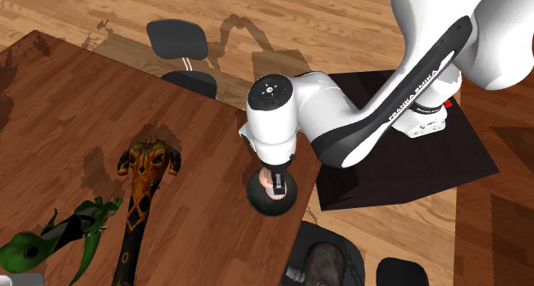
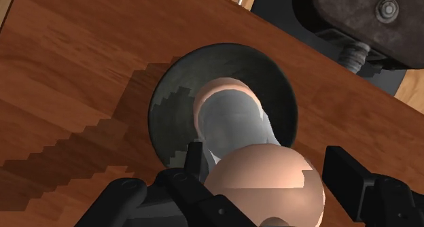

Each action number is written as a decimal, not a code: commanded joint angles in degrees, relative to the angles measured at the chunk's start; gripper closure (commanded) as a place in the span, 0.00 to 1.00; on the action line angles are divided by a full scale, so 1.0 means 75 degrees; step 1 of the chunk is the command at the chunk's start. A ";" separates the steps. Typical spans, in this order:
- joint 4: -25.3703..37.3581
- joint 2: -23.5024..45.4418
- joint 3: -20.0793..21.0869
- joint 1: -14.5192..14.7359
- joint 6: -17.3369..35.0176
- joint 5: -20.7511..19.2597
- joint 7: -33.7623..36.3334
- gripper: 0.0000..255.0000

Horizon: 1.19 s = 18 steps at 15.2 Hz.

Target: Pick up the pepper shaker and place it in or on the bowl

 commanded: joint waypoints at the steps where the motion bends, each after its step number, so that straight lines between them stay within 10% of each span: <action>1: 0.0001 0.0000 0.0000 0.0000 0.0001 0.0000 0.0000 0.00; 18: 0.0324 -0.0541 -0.0002 -0.0075 -0.0864 0.0050 -0.0037 0.00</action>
